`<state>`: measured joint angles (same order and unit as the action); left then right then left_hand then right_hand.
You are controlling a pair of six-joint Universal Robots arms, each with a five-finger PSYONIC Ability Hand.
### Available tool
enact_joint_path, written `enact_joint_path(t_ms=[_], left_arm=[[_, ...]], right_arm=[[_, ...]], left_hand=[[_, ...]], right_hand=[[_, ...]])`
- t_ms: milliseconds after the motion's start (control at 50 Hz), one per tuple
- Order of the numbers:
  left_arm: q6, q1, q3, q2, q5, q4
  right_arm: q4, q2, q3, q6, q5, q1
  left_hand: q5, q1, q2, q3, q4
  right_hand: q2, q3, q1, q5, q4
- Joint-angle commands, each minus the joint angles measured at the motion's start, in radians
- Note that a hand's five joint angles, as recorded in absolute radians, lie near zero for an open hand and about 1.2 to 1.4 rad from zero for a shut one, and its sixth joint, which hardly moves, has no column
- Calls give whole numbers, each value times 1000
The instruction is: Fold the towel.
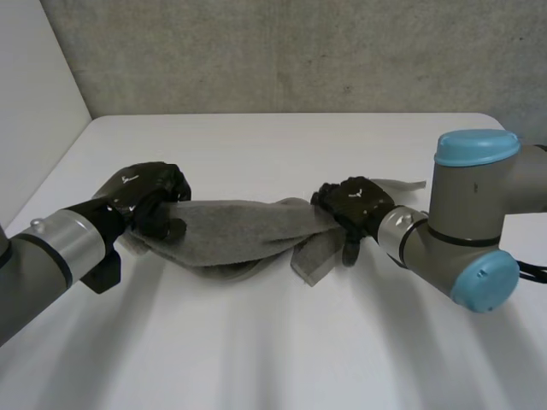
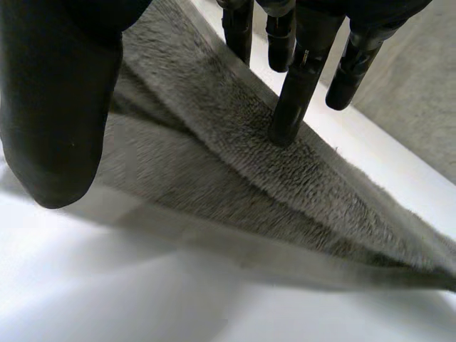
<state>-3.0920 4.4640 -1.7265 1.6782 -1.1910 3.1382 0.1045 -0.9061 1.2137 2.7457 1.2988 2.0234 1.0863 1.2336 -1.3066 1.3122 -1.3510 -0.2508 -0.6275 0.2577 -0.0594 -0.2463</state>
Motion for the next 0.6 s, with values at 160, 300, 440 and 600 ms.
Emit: enact_joint_path(t_ms=[160, 300, 440, 600], left_arm=[[-8, 9, -88, -86, 2, 14], [-8, 21, -87, -86, 1, 19], [-7, 37, -84, -95, 1, 20], [-7, 46, -82, -103, 1, 26]], right_arm=[[-48, 90, -161, 29, 40, -14], [-43, 183, -255, 22, 45, -21], [-32, 276, -358, 20, 51, -55], [0, 338, -480, 15, 50, -58]], left_hand=[[74, 101, -28, 23, 16], [74, 101, -28, 23, 16], [74, 101, -28, 23, 16], [74, 101, -28, 23, 16]], right_hand=[[76, 453, -83, 59, 72], [-78, 299, 71, -94, -82], [-392, -15, 385, -409, -396], [-1145, -769, 1139, -1162, -1150]])
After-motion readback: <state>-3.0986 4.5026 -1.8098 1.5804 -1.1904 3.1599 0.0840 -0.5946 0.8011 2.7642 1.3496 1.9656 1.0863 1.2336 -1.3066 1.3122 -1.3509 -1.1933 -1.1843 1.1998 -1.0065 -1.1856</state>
